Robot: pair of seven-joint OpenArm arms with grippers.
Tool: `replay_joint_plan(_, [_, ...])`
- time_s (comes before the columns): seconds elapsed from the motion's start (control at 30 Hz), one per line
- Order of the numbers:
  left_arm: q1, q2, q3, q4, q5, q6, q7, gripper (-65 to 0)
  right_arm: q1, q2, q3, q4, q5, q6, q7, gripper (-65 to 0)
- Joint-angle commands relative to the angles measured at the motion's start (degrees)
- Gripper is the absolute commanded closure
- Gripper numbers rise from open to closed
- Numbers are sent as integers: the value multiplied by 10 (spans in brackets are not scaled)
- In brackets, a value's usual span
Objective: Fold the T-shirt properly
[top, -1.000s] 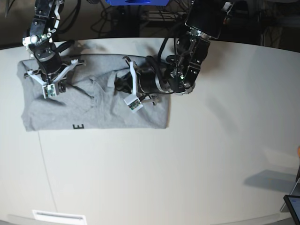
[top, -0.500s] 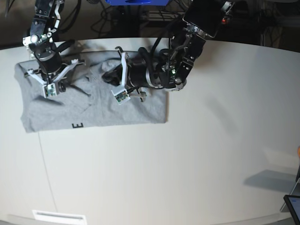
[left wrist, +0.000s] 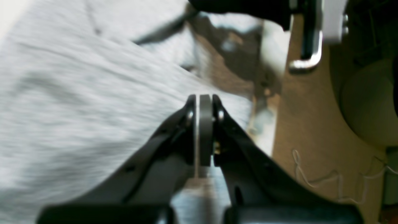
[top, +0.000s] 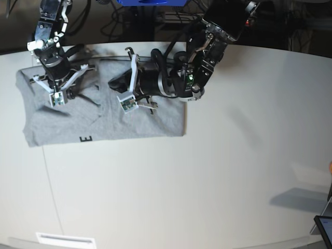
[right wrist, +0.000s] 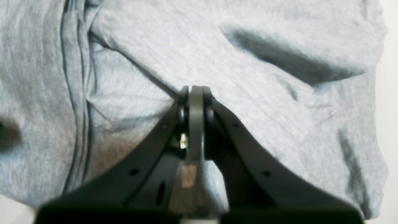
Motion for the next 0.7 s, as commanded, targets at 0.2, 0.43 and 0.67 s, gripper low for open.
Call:
replay_joint_plan(0.2, [-8, -21, -77, 0, 65, -3, -12, -10, 2, 6, -25, 18, 3, 26, 16, 0])
replay_joint_plan(0.43, [10, -27, -77, -29, 167, -3, -13, -10, 30, 8, -107, 41, 1, 115, 11, 0])
replay_joint_plan(0.67, [16, -85, -79, -30, 183, -3, -35, -10, 84, 26, -180, 33, 1, 119, -23, 0])
